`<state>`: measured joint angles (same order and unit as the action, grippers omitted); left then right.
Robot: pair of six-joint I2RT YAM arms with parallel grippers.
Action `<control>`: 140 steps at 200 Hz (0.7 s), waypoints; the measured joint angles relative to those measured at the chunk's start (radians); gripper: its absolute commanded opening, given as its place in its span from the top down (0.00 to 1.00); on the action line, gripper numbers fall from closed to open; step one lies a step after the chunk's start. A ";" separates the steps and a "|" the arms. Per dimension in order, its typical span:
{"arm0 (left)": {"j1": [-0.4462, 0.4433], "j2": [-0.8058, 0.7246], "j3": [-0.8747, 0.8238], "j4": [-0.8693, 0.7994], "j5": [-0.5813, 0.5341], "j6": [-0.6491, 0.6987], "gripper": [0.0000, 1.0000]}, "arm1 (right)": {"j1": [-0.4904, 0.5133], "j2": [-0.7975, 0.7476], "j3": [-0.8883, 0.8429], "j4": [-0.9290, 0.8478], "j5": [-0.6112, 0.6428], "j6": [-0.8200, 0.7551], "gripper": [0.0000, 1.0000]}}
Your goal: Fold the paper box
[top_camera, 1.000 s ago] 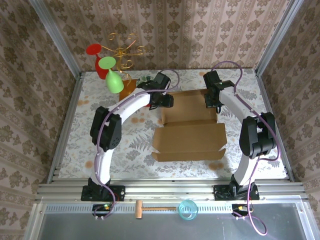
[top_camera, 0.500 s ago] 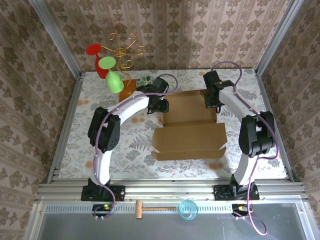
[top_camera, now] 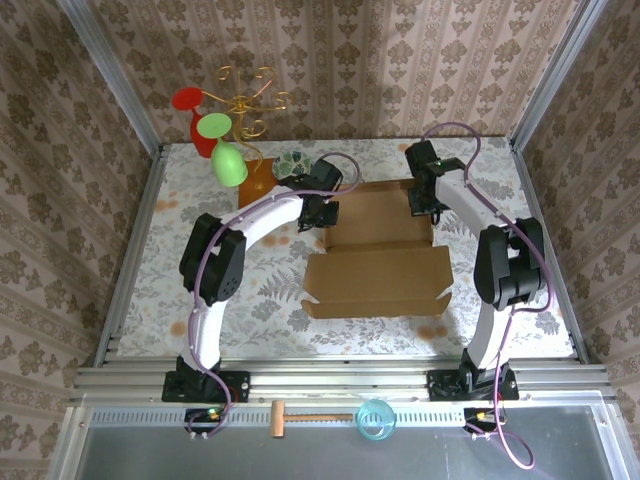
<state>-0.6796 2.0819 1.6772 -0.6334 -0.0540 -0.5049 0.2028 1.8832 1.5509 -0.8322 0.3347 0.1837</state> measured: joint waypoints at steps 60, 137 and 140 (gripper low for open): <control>-0.006 -0.001 0.008 -0.003 -0.001 0.000 1.00 | 0.041 0.004 0.008 -0.024 0.114 0.002 1.00; -0.006 -0.003 0.013 -0.014 -0.022 -0.001 1.00 | 0.012 -0.001 0.008 -0.035 -0.002 0.004 0.69; -0.006 -0.003 0.014 -0.013 -0.023 -0.001 1.00 | 0.010 -0.003 0.008 -0.035 -0.010 0.003 0.67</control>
<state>-0.6861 2.0792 1.6909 -0.6468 -0.0765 -0.5060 0.2131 1.8801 1.5585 -0.8677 0.3244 0.1871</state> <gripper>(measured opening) 0.058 0.265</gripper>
